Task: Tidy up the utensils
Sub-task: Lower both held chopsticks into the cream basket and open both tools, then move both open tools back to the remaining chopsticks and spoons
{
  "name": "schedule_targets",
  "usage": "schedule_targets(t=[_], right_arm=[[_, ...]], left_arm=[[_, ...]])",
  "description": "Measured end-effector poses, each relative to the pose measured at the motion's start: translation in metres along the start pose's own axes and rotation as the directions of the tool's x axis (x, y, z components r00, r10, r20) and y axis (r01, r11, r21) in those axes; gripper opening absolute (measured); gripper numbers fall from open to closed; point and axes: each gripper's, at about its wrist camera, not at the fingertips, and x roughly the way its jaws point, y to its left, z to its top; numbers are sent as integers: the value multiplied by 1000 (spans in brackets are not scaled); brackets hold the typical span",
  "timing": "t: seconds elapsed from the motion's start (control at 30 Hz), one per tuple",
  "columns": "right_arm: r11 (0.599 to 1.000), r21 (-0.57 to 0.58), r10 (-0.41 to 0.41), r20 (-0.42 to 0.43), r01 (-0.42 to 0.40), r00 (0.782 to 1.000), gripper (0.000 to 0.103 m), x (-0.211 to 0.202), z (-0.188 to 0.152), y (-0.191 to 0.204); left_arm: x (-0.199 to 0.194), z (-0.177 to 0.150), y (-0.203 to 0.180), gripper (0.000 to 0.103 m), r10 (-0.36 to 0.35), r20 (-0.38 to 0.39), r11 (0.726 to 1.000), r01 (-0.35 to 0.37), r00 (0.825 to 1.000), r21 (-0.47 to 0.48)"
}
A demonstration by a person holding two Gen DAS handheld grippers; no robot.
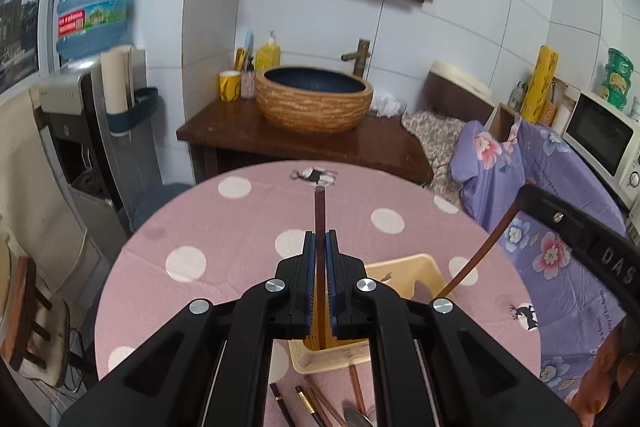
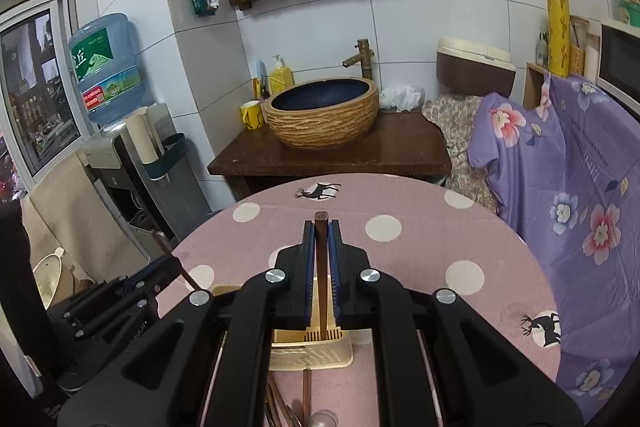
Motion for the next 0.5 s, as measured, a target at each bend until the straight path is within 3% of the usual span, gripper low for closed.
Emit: schedule_targets(t=[0.33, 0.37, 0.4, 0.47, 0.5], right_arm=[[999, 36, 10, 24, -11, 1000, 9, 4, -5, -15], [999, 34, 15, 21, -16, 1000, 11, 5, -6, -15], [999, 33, 16, 24, -17, 1000, 21, 4, -9, -15], [999, 35, 14, 46, -16, 999, 62, 0, -14, -16], [999, 37, 16, 71, -18, 997, 64, -5, -17, -17]], left_arm=[[2, -10, -4, 8, 12, 7, 999, -12, 1000, 35], [0, -11, -5, 17, 17, 8, 999, -17, 1000, 48], [-1, -12, -6, 37, 18, 15, 998, -19, 1000, 58], [-10, -16, -7, 64, 18, 55, 997, -22, 998, 68], [-15, -19, -7, 67, 22, 82, 997, -28, 996, 68]])
